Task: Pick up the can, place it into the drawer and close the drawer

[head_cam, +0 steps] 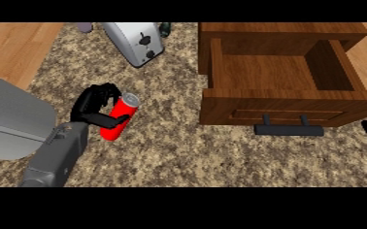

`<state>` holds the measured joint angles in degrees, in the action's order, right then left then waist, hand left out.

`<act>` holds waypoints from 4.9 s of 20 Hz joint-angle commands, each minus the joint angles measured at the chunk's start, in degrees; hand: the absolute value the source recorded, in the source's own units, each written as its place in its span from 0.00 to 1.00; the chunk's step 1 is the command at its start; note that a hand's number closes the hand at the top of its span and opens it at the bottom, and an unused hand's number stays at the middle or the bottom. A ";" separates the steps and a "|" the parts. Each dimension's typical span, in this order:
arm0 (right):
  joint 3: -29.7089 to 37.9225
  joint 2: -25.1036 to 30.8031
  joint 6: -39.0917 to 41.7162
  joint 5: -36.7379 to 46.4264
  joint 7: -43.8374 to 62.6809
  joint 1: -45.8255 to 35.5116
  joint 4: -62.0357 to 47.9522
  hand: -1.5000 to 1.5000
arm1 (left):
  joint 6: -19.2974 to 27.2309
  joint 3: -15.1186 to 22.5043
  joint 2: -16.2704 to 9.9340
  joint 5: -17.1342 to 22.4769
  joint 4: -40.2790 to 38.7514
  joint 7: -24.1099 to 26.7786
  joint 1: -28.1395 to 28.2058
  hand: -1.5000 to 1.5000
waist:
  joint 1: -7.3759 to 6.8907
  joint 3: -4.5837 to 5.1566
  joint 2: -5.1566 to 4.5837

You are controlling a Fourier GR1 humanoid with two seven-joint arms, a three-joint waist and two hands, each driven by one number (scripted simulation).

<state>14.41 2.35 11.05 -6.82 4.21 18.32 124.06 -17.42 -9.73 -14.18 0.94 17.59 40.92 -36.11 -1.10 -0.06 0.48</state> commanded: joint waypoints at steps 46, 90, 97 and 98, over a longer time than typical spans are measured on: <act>0.31 -2.14 2.16 0.72 0.33 0.22 1.29 0.00 | 47.22 23.09 14.18 10.47 26.45 -51.48 -39.33 1.00 | 3.26 0.01 -0.87; -1.07 1.84 -0.64 2.50 5.98 -14.94 -1.96 0.00 | 60.64 46.94 14.18 29.50 4.20 -40.01 -45.64 0.00 | 9.05 -0.08 -2.49; -0.30 1.41 -0.05 2.43 2.76 -13.83 -4.09 0.00 | 62.01 46.41 14.18 32.03 3.55 -38.92 -46.24 0.00 | 8.07 -0.09 -2.34; -0.86 1.34 0.04 2.71 3.36 -12.99 -2.05 0.00 | 63.70 46.88 14.18 32.40 4.08 -38.29 -45.33 0.00 | 9.12 -0.09 -2.42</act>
<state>13.71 3.41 11.28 -4.21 7.06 6.17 121.19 44.28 36.82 -0.01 31.84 21.10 1.99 -82.08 7.50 -0.17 -1.82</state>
